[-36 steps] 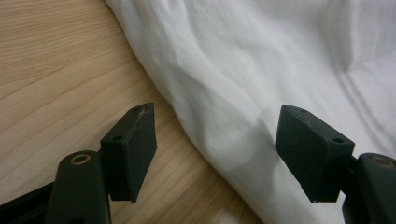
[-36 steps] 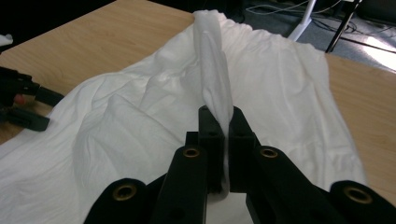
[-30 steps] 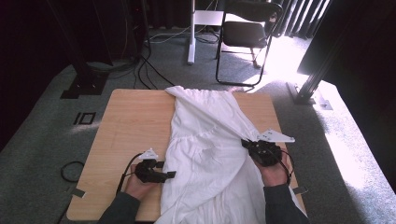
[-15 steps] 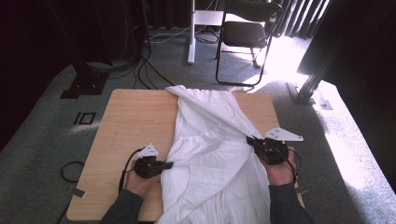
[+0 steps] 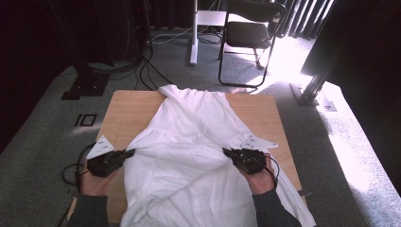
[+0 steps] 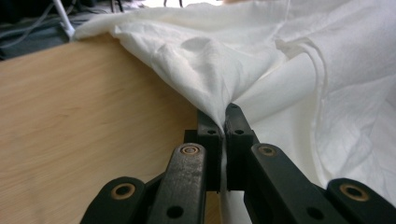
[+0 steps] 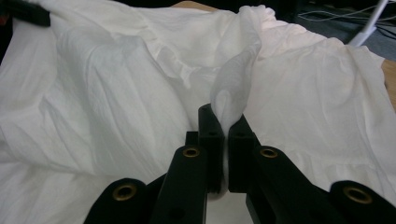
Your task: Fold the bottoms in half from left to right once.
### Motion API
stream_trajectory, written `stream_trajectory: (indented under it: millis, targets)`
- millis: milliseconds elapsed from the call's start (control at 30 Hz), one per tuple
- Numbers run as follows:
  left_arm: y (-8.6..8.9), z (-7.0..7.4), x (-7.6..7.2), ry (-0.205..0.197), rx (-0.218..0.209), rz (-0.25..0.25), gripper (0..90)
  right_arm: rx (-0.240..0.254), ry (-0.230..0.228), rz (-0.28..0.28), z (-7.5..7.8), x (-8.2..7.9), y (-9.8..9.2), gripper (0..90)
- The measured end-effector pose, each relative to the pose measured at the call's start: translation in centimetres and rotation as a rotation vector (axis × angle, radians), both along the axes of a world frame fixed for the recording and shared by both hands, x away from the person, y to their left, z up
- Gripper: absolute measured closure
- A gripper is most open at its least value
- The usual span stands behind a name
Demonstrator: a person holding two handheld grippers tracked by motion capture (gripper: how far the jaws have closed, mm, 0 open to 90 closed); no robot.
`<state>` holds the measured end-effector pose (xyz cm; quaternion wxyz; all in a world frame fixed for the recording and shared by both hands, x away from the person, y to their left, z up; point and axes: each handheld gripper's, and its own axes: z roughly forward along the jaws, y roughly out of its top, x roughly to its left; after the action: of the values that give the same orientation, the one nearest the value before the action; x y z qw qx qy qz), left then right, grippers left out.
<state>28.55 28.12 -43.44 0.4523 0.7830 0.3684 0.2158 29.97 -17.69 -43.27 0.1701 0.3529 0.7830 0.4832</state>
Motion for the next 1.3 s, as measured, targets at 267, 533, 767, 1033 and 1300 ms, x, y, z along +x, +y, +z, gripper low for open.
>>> stream_trajectory:
  millis: [267, 533, 767, 1033, 1300]
  targets:
    - [-2.7, 0.4, 0.8, 0.02, 0.027, -0.066, 88.6, -0.004, -0.005, -0.043, -0.1, 0.2, -0.9, 87.6]
    - [-11.0, 0.5, 2.0, 0.064, 0.05, -0.276, 84.4, 0.031, -0.007, -0.229, 0.8, -0.3, -8.9, 87.5]
    - [-13.8, -2.5, 3.1, 0.128, 0.066, -0.262, 56.2, -0.01, 0.166, -0.344, -4.1, 1.9, -13.5, 87.2]
    - [-14.2, -7.9, 3.6, 0.239, 0.137, -0.208, 47.1, -0.057, 0.298, -0.408, -10.7, 3.8, -14.8, 84.1]
    - [-14.8, -10.6, 4.0, 0.231, 0.265, -0.155, 72.4, -0.14, 0.311, -0.413, -11.7, 3.9, -13.7, 77.8]
